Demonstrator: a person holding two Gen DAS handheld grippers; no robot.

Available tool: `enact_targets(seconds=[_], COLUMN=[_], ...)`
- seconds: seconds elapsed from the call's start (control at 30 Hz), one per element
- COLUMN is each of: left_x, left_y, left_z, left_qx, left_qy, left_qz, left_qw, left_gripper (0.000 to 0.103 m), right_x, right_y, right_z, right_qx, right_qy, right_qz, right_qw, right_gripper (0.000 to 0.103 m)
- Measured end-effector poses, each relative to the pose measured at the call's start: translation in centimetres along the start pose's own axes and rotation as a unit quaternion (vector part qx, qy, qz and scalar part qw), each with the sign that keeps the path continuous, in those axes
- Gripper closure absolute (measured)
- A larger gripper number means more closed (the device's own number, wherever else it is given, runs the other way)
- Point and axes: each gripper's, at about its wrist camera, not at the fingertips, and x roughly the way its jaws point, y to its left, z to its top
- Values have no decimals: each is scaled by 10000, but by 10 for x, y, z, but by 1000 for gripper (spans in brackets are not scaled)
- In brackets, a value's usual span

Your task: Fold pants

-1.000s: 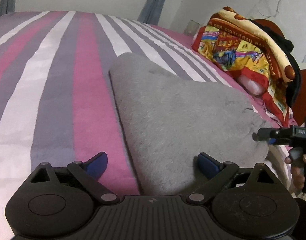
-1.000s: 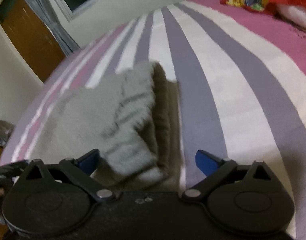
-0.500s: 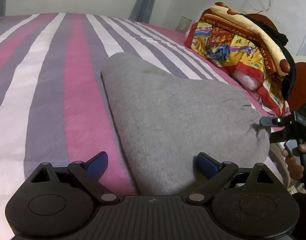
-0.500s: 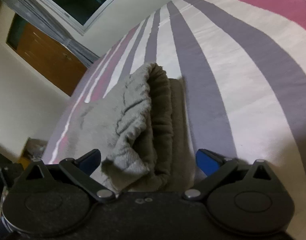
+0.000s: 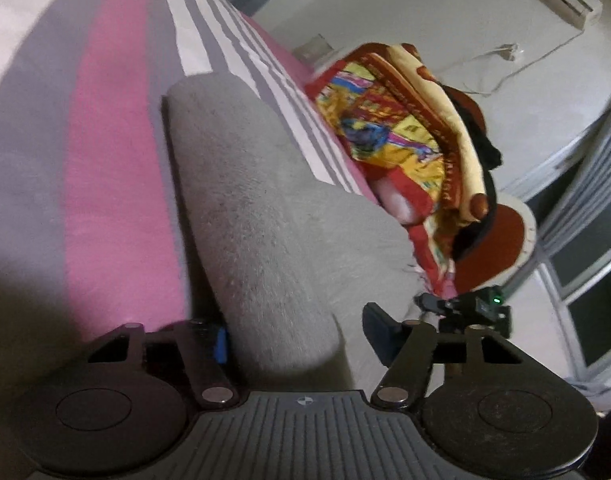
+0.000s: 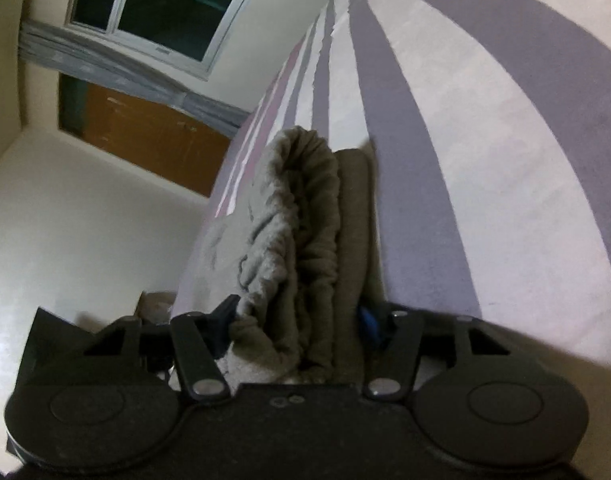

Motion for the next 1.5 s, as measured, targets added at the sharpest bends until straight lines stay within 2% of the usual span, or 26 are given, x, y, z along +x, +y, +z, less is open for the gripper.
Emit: enact_targets(seconds=[0.1, 0.2, 0.27, 0.3, 0.33, 0.4, 0.53, 0.73, 0.97, 1.17, 1.37, 1.5], left_x=[12, 21, 25, 26, 27, 26, 13, -21, -63, -65, -52, -34], left_y=[7, 15, 17, 15, 13, 5, -4, -12, -5, 26, 68, 99], left_z=[1, 2, 2, 2, 2, 0, 4, 24, 79, 129, 158, 153], left_qx=[-53, -266, -293, -266, -210, -35, 8, 159, 394, 357, 221, -40], left_qy=[119, 164, 179, 171, 156, 84, -162, -609, -980, -1133, -1080, -765], left_qz=[-238, -500, -503, -452, -371, -180, -392, -608, -350, -50, 244, 539], left_qw=[9996, 9983, 9981, 9985, 9990, 9998, 9991, 9962, 9938, 9929, 9936, 9956], left_gripper=[50, 65, 72, 73, 74, 76, 78, 78, 78, 78, 78, 77], right_x=[13, 26, 31, 32, 31, 27, 20, 22, 65, 115, 159, 180], right_y=[-5, -7, -8, -9, -10, -14, -10, 28, 68, 82, 77, 51], right_z=[9, 16, 17, 17, 16, 14, 17, 44, 86, 121, 142, 141], right_qx=[68, 142, 165, 137, 122, 174, 86, -400, -822, -949, -896, -598], right_qy=[166, 344, 369, 351, 336, 245, 277, 408, 550, 605, 693, 851], right_qz=[174, 450, 612, 619, 563, 524, 665, 875, 1110, 1185, 1062, 917], right_qw=[9997, 9983, 9973, 9974, 9978, 9982, 9974, 9945, 9889, 9866, 9879, 9903], right_gripper=[37, 33, 34, 40, 49, 55, 57, 57, 57, 57, 57, 56])
